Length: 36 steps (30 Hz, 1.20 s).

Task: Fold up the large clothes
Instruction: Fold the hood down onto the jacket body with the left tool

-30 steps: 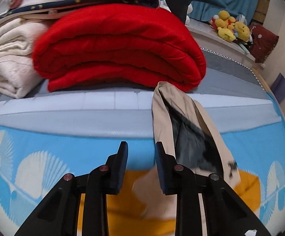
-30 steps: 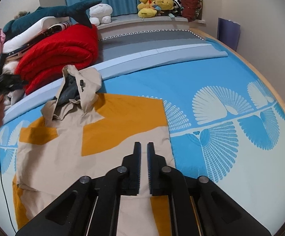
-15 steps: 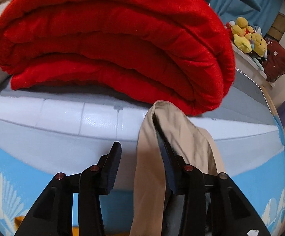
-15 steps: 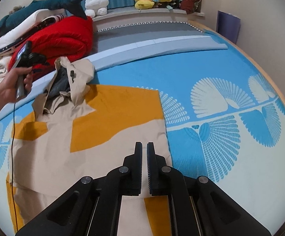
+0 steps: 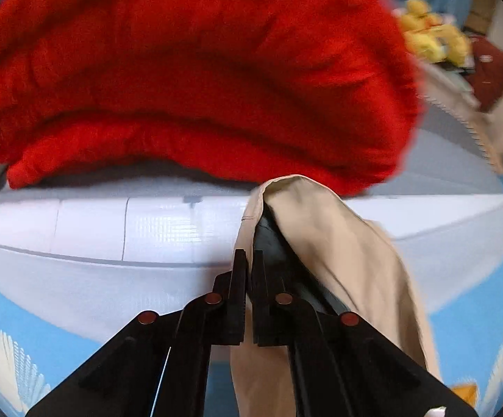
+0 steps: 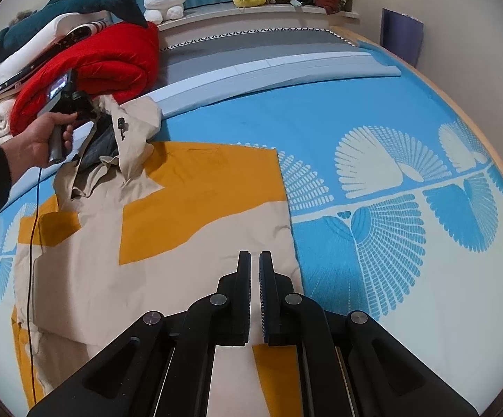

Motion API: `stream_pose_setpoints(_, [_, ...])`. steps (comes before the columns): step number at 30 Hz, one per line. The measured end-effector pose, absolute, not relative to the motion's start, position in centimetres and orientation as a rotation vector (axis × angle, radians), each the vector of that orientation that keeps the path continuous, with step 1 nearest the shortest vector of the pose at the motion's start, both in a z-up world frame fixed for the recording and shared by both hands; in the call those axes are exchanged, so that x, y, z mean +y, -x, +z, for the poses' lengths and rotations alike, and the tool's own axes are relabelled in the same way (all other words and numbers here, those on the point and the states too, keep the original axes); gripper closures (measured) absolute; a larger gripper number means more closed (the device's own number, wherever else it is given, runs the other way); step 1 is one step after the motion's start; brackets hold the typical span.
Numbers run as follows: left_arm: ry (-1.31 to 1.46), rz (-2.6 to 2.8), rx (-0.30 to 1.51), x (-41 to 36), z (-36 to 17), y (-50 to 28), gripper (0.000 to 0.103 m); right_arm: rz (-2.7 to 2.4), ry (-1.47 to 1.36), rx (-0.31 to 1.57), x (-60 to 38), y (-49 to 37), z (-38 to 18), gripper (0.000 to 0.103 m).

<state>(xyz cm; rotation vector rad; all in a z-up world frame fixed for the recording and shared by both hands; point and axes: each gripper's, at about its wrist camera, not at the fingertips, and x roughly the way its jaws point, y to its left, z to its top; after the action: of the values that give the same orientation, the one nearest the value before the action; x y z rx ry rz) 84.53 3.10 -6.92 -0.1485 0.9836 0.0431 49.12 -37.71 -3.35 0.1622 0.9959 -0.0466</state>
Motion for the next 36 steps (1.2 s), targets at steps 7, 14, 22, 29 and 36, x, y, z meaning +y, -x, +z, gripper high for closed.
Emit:
stream_pose_setpoints(7, [0.001, -0.187, 0.866, -0.5, 2.2, -71.1, 0.103, -0.035, -0.216, 0.911, -38.4, -48.0, 0.3, 0.097])
stream_pose_setpoints(14, [-0.228, -0.388, 0.738, -5.3, 6.3, -51.1, 0.103, 0.036, -0.279, 0.846, -38.7, -45.9, 3.3, 0.097])
stream_pose_setpoints(22, [-0.158, -0.305, 1.198, -0.8, -3.7, -36.4, 0.090, 0.150, -0.431, 0.799, -37.9, -44.5, 4.2, 0.059])
stream_pose_setpoints(29, [0.375, -0.099, 1.157, 5.7, -5.0, -39.9, 0.081, 0.241, -0.485, 0.966, -33.9, -46.9, -0.6, 0.057])
stream_pose_setpoints(36, [0.599, -0.107, 1.185, 7.2, -8.9, -43.3, 0.070, 0.228, -0.521, 1.117, -31.0, -50.5, -7.2, 0.057])
